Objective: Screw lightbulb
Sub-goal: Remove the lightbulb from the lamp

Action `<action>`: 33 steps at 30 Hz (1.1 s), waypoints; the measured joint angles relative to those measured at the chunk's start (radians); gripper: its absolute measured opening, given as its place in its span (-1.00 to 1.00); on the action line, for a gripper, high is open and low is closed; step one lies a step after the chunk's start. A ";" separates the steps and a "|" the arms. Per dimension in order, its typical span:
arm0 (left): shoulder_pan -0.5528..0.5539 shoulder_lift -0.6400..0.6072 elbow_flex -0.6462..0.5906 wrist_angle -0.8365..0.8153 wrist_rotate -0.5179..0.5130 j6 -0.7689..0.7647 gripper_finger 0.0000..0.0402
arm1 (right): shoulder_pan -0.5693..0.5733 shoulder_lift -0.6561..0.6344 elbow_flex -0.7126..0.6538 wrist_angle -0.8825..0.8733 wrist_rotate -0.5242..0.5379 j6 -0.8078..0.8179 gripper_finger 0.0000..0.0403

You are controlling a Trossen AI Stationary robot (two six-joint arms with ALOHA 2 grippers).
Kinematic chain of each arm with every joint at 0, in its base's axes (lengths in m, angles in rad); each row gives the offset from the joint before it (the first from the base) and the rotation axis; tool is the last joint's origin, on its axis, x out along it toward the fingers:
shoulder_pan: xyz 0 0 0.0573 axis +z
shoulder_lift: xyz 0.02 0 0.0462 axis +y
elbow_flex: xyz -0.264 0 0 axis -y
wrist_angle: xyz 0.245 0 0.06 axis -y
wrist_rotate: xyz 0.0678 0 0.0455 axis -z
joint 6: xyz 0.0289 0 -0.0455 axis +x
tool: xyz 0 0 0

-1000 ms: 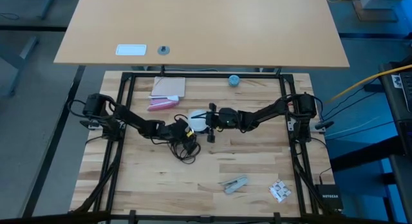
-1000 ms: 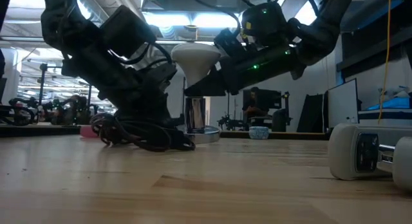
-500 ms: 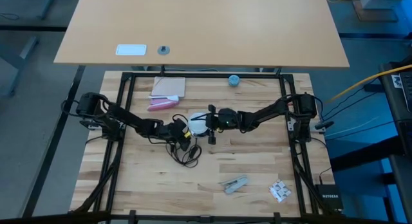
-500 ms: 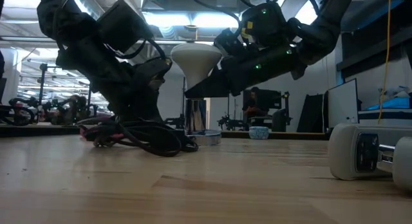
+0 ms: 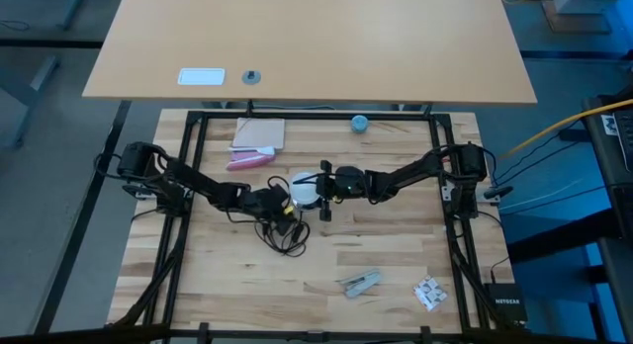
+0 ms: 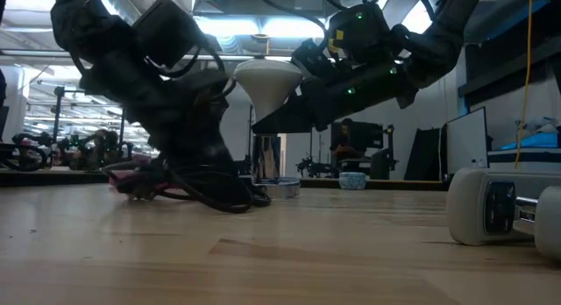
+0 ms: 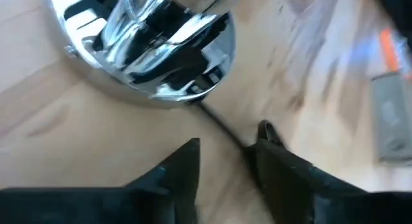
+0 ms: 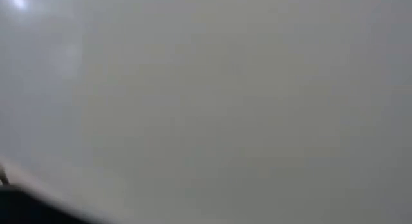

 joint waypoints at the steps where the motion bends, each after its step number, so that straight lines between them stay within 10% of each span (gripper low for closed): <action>1: 0.000 0.000 0.000 0.019 0.000 -0.027 -0.24 | 0.000 0.000 0.000 0.000 0.001 0.002 -0.21; 33: -0.014 0.004 0.005 -0.075 -0.137 0.049 -0.29 | 0.000 0.000 -0.001 0.003 0.199 0.179 -0.21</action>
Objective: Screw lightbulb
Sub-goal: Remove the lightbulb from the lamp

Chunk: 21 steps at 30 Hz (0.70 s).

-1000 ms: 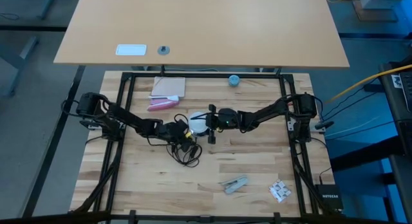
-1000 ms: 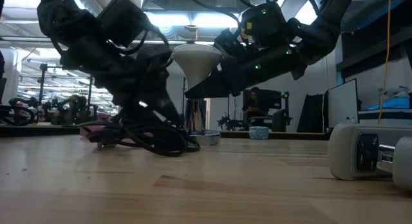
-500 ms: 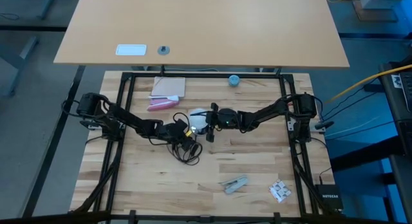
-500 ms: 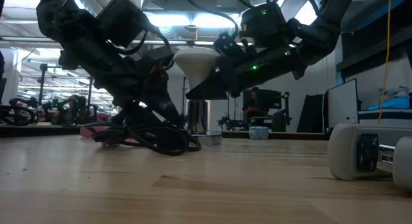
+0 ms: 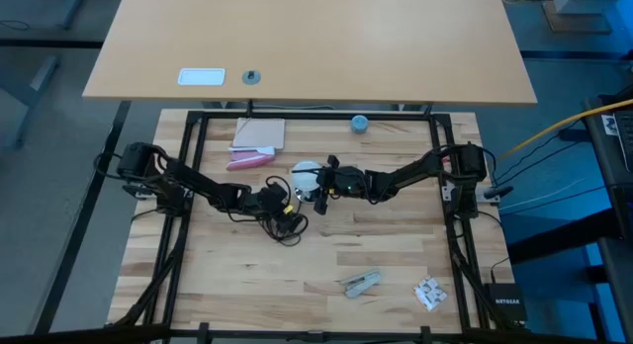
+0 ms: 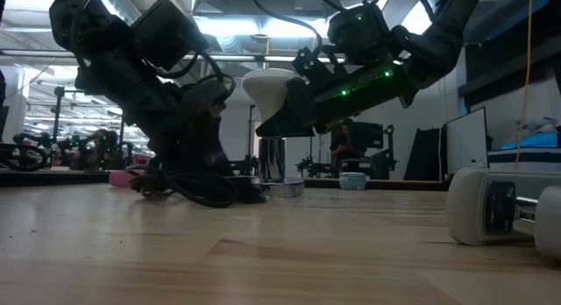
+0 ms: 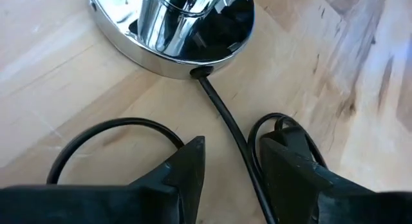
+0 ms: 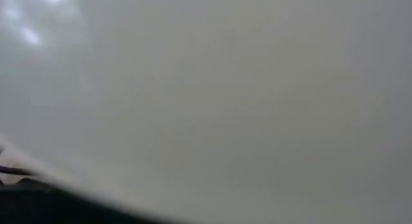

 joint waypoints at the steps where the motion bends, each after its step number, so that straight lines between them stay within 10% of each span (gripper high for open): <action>1: 0.000 0.000 0.000 -0.014 -0.001 0.011 -0.29 | 0.000 0.000 0.000 0.000 0.000 0.000 -0.21; 21: -0.058 -0.002 0.001 -0.165 -0.111 0.280 -0.29 | 0.000 0.000 0.000 0.001 -0.091 -0.003 -0.21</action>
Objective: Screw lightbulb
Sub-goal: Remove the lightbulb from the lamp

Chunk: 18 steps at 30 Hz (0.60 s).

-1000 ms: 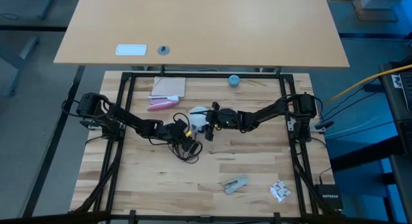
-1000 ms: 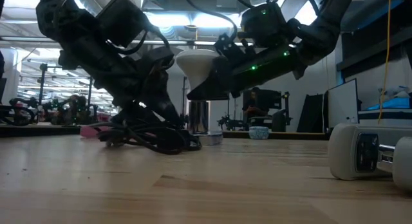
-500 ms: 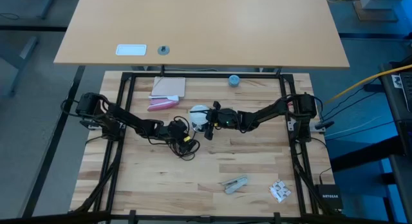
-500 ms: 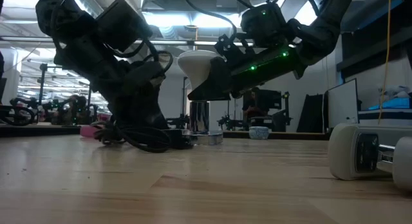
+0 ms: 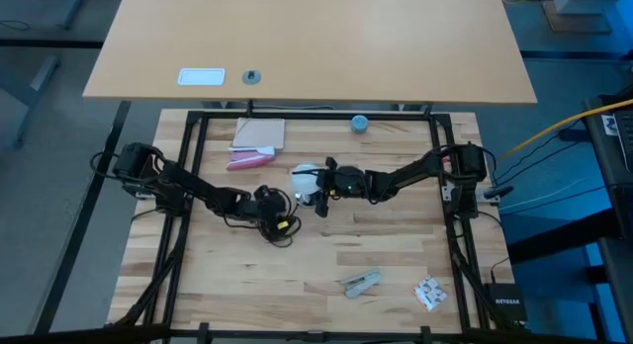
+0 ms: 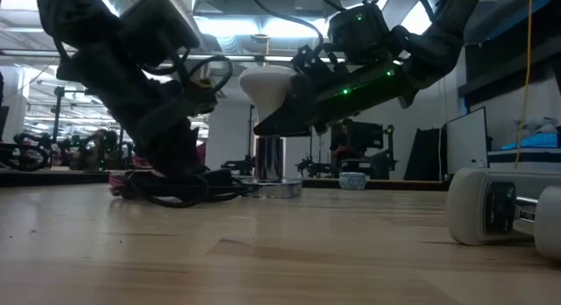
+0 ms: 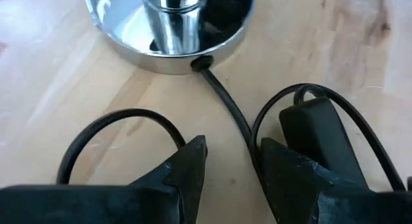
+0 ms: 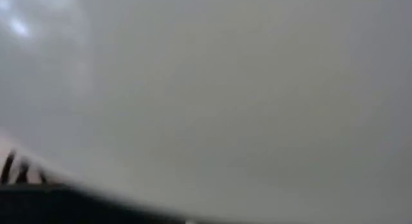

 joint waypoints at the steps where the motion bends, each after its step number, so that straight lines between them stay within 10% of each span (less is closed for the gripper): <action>1: 0.000 0.001 -0.001 0.001 -0.014 0.000 -0.29 | 0.000 0.000 0.000 0.000 -0.010 -0.001 -0.21; 18: 0.019 0.006 -0.006 -0.018 -0.292 0.030 -0.29 | 0.000 0.000 0.000 -0.001 -0.282 -0.057 -0.21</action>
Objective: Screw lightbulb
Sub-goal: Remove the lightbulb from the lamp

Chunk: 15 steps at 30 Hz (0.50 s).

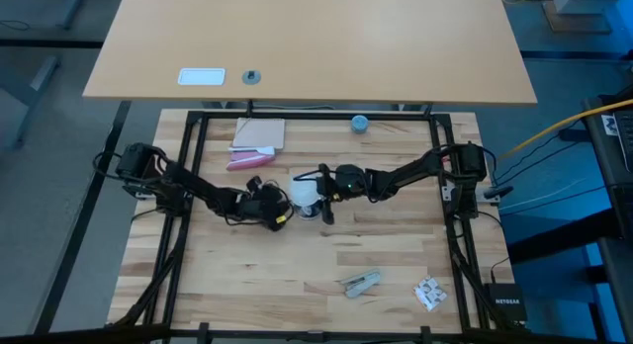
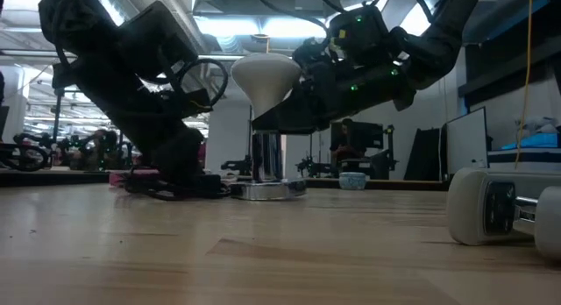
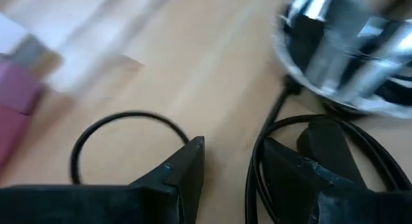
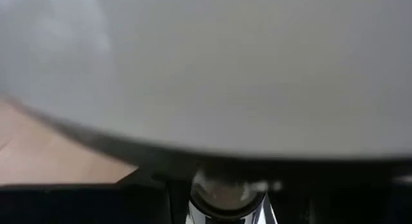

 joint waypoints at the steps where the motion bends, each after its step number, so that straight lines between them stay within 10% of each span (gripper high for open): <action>1: 0.007 0.000 0.000 0.001 -0.012 0.004 -0.29 | 0.000 0.000 0.000 0.000 -0.014 -0.001 -0.21; 15: 0.205 0.002 -0.002 0.183 -0.100 0.114 -0.29 | 0.002 0.001 0.000 -0.003 -0.092 -0.048 -0.21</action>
